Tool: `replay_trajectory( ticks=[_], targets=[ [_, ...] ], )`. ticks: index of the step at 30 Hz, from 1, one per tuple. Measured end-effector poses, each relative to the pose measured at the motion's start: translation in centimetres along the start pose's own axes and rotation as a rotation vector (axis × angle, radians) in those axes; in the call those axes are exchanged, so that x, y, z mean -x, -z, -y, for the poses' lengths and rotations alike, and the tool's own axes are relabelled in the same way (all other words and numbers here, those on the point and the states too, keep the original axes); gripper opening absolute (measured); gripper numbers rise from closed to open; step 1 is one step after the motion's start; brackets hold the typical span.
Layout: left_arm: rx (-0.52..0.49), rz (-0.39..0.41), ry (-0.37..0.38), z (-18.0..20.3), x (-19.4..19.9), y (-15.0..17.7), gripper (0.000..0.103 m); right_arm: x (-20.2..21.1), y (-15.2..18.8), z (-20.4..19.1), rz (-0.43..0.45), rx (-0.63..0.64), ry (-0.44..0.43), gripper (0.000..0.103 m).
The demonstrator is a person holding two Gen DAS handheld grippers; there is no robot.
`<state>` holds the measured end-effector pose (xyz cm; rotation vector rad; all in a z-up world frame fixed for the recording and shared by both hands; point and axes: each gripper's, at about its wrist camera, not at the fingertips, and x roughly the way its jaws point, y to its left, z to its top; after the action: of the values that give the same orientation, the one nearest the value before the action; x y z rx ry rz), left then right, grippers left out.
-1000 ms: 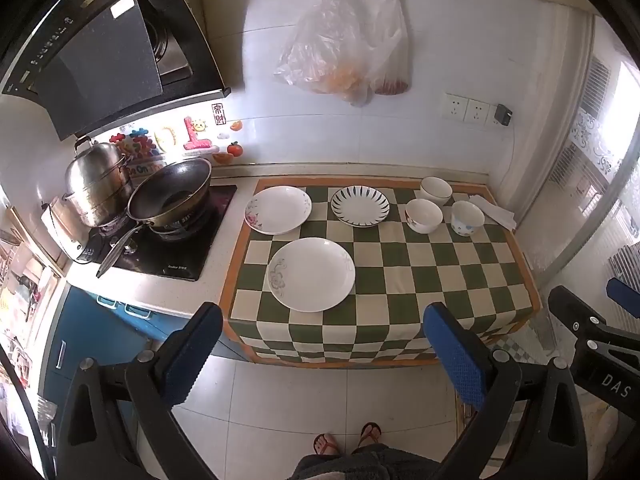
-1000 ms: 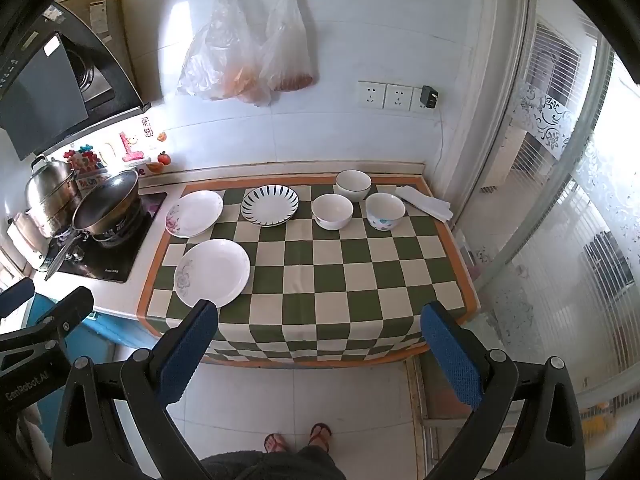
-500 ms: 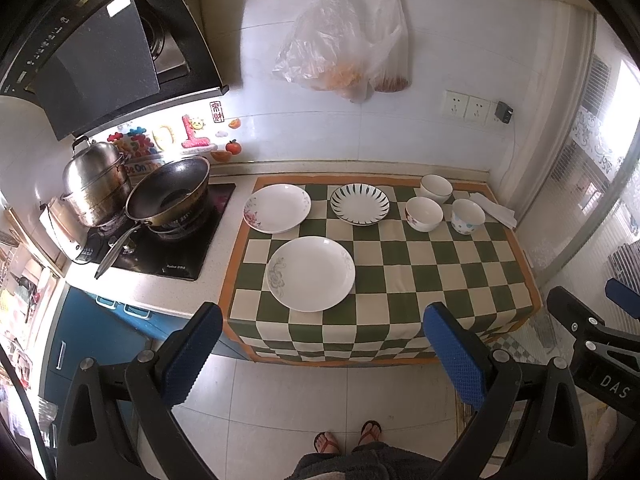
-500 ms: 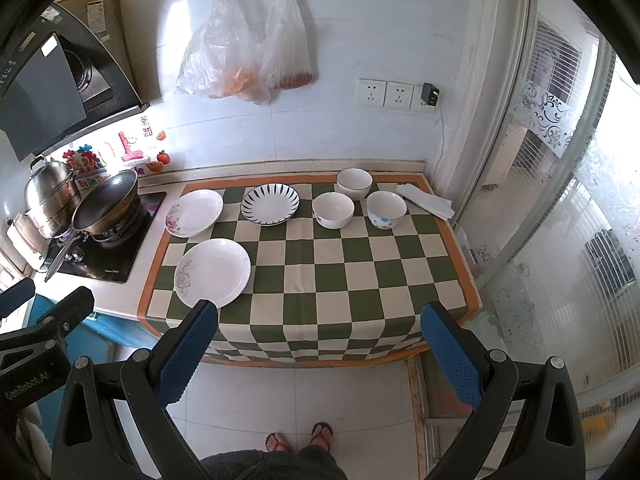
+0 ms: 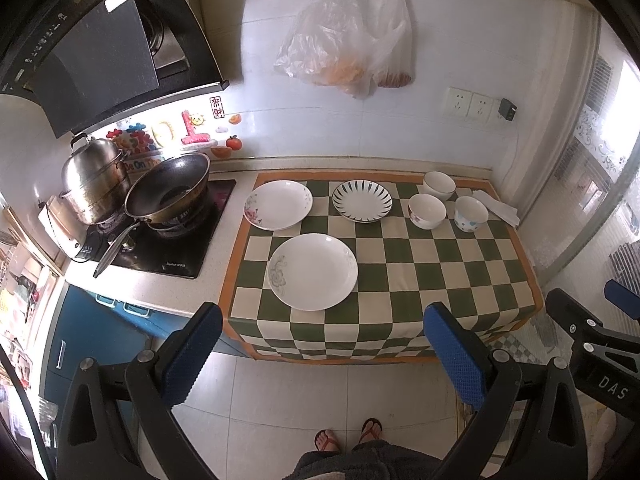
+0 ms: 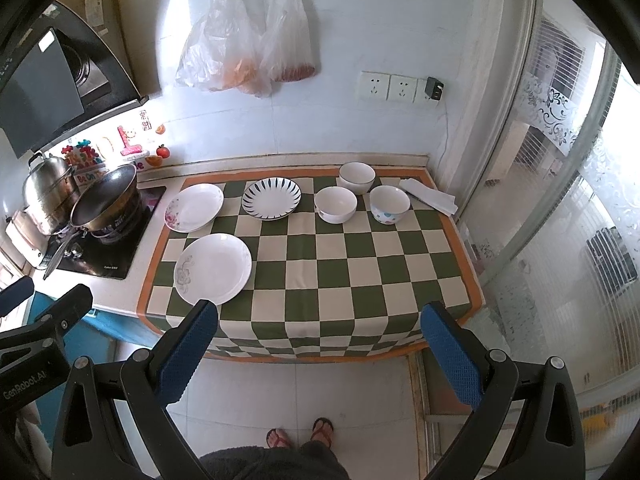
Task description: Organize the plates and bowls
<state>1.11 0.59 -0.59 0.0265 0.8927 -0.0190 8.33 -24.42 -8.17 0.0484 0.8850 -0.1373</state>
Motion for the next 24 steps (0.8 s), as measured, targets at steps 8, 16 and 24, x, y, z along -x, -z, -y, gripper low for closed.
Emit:
replay_trajectory(
  ticks=[8, 16, 24],
  targets=[
    [0.0, -0.001, 0.0, -0.1, -0.2, 0.0, 0.103, -0.3, -0.3, -0.1, -0.004, 0.0, 0.001, 0.103],
    [0.0, -0.002, 0.0, -0.1, -0.2, -0.1, 0.103, -0.4, -0.5, -0.1, -0.006, -0.003, -0.002, 0.103],
    [0.0, -0.003, 0.001, -0.2, -0.2, -0.1, 0.103, -1.2, -1.1, 0.0, -0.018, -0.01, -0.013, 0.103]
  ],
)
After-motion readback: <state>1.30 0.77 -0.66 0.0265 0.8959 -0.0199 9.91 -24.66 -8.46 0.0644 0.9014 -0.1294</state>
